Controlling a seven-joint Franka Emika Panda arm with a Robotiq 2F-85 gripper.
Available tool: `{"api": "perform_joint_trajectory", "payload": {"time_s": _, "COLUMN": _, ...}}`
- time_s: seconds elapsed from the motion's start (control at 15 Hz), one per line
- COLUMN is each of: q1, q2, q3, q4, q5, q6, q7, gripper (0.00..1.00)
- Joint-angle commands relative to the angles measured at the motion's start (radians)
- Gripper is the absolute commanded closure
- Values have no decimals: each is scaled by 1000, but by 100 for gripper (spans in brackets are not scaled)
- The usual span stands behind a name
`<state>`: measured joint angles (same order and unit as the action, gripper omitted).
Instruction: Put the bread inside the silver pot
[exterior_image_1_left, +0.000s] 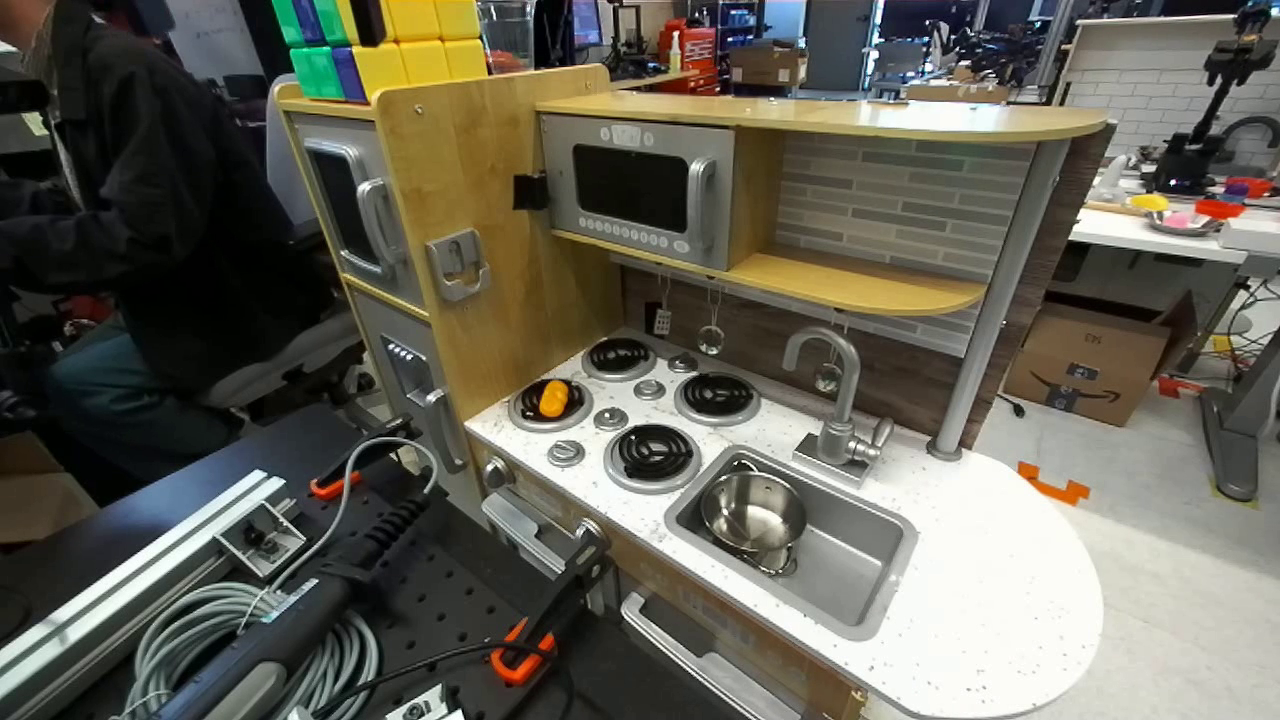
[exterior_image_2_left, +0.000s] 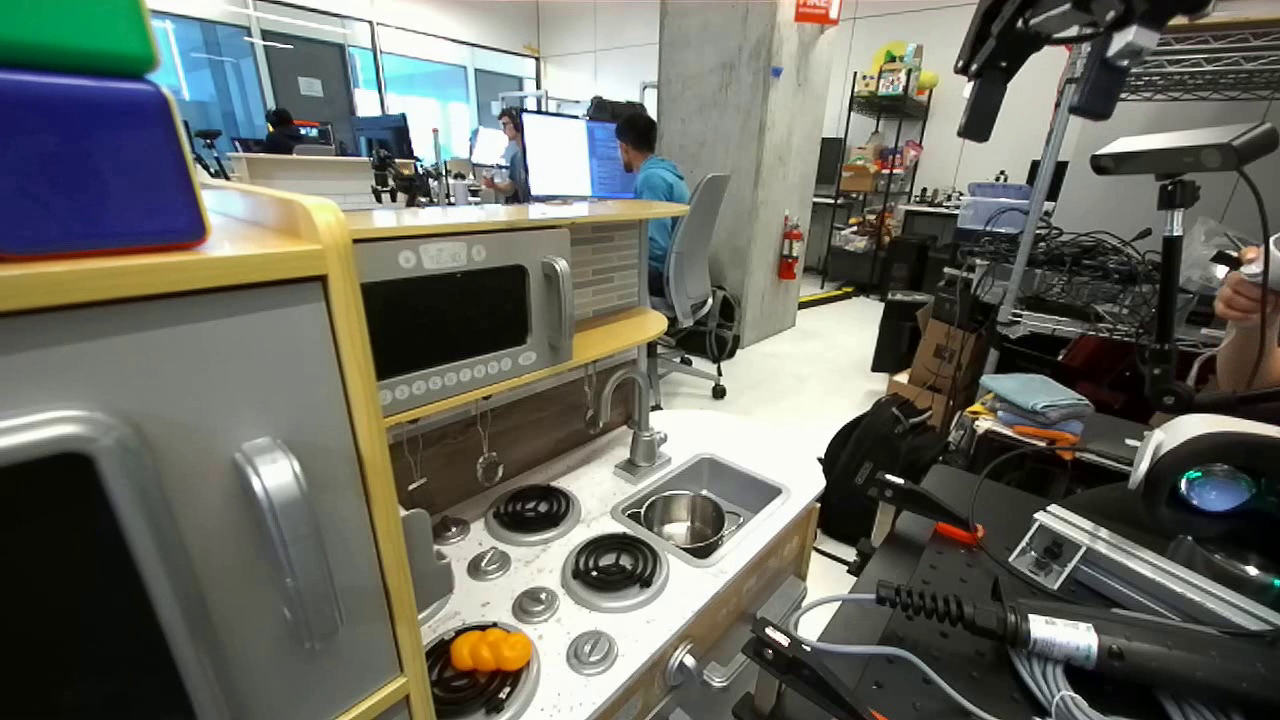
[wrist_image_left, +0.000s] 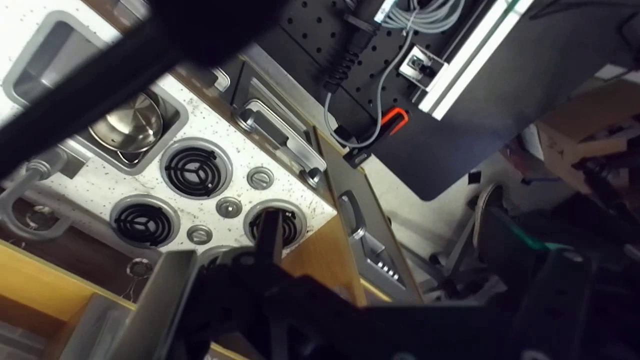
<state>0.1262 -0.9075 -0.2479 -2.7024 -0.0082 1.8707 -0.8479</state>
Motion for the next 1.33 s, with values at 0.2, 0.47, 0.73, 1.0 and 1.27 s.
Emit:
{"api": "perform_joint_trajectory", "payload": {"time_s": 0.2, "q1": -6, "q2": -10, "q3": 63, "q4": -26, "q5": 199, "q6": 180, "q7": 261, "gripper": 0}}
{"api": "perform_joint_trajectory", "payload": {"time_s": 0.47, "q1": -46, "q2": 50, "q3": 179, "q4": -123, "q5": 254, "q6": 521, "q7": 372, "gripper": 0}}
{"api": "perform_joint_trajectory", "payload": {"time_s": 0.73, "q1": -99, "q2": 273, "q3": 343, "q4": -106, "q5": 246, "q6": 837, "q7": 474, "gripper": 0}}
{"api": "perform_joint_trajectory", "payload": {"time_s": 1.0, "q1": -180, "q2": 548, "q3": 453, "q4": -63, "q5": 3, "q6": 967, "q7": 740, "gripper": 0}}
{"api": "perform_joint_trajectory", "payload": {"time_s": 1.27, "q1": -228, "q2": 771, "q3": 471, "q4": 61, "q5": -195, "q6": 838, "q7": 896, "gripper": 0}}
